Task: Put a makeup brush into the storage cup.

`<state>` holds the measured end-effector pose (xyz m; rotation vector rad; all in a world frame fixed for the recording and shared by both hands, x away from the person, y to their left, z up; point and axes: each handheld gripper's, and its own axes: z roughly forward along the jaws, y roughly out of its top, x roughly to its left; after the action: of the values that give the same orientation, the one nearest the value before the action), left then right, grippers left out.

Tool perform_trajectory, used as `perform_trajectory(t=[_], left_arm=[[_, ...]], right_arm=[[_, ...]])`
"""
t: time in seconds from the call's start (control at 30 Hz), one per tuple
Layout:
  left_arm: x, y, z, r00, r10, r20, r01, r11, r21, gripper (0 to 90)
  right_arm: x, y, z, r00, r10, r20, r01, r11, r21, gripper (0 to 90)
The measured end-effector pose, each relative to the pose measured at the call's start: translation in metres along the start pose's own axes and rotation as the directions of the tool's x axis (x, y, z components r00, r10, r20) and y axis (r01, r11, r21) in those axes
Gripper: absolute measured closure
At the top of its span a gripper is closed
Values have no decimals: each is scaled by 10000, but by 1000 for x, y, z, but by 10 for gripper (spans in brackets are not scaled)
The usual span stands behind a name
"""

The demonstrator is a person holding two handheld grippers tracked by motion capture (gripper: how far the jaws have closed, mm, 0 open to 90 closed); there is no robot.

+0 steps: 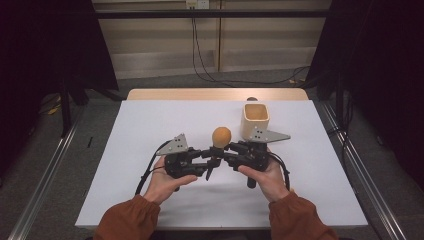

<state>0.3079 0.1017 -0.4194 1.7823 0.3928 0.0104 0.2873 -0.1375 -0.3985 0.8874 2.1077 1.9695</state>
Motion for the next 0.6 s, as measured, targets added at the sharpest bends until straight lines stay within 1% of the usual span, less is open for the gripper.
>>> perform_trajectory(t=[0.07,0.17,0.23,0.3,0.33,0.37,0.4,0.47,0.6], left_arm=[[0,-1,0,9999,-11,-169,12,10000,25,536],[-1,-2,0,9996,-30,-263,32,9999,97,498],[-1,-3,-1,9992,-64,-389,67,9999,78,460],[0,-3,-3,9988,-92,-472,96,9999,91,435],[0,-3,-3,9977,-93,-671,98,9999,74,417],[0,-3,-4,9969,-109,-782,116,9999,79,372],[1,-3,-6,9966,-128,-816,133,9999,55,353],[1,-3,-8,9944,-175,-1046,180,9998,32,309],[3,-5,-14,9918,-167,-1270,161,9998,-65,252]], right_arm=[[-1,0,0,10000,-17,36,17,10000,37,665],[-1,0,-1,10000,-45,43,45,10000,39,665],[-2,1,-2,10000,-56,38,56,10000,-16,664],[-2,1,-3,9999,-22,135,23,9999,-101,664],[-3,1,-3,9999,-19,145,20,9999,-114,664],[-3,2,-4,9998,-31,190,34,9999,-121,665],[-4,2,-5,9997,-44,236,47,9999,-116,665],[-4,2,-6,9996,-59,274,62,9999,-101,664],[-4,4,-9,9986,-314,419,313,9995,29,665]])
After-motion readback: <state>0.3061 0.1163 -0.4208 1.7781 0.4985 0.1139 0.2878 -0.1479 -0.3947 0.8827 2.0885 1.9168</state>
